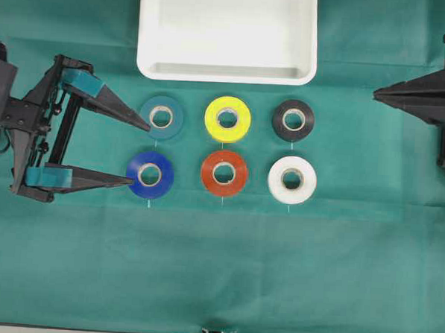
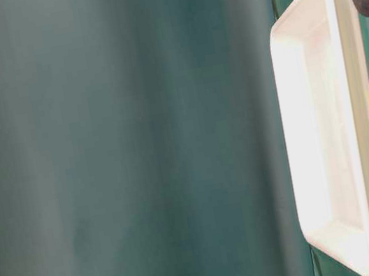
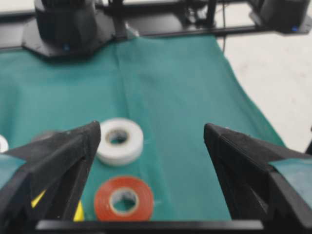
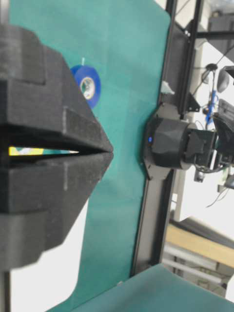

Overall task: Place the tape from the fixed location into the white case.
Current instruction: 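Move the left gripper over the blue tape roll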

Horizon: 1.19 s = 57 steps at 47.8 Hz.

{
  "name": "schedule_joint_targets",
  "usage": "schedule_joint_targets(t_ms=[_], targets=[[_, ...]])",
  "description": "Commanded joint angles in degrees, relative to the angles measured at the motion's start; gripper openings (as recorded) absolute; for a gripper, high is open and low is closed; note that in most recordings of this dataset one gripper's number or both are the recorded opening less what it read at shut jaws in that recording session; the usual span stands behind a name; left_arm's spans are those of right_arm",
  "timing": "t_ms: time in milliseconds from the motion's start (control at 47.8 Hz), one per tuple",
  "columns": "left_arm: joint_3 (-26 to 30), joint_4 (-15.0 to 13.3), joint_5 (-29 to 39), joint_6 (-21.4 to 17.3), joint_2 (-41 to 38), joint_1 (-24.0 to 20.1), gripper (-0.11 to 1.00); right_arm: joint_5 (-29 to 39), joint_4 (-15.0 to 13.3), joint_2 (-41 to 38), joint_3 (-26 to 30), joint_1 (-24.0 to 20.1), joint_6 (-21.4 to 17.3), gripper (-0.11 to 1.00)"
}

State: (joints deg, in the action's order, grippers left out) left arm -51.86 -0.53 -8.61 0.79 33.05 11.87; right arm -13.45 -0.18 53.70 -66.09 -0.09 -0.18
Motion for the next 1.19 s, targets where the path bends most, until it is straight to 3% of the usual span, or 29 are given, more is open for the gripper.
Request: schedule_joint_targets(t_ms=[0,461,775,942,1173], targets=[[2.7,-0.2,4.4,0.7,0.0,0.1,0.98,0.2,0.1,-0.4,1.8,0.0,-0.1,0.00],[17.5,-0.2,40.3,4.0,-8.7,0.0,0.98,1.2,0.1,-0.2,2.2,0.0,-0.1,0.00],[26.5,0.1,59.4,4.0,-14.9,0.0,0.98,1.2,0.1,-0.2,2.2,0.0,-0.2,0.00],[29.1,0.2,63.8,4.0,-17.0,0.0,0.98,1.3,0.1,-0.4,2.2,0.0,-0.4,0.00],[29.4,0.3,63.9,4.0,-17.2,0.0,0.98,1.4,0.1,-0.2,2.3,0.0,-0.4,0.00]])
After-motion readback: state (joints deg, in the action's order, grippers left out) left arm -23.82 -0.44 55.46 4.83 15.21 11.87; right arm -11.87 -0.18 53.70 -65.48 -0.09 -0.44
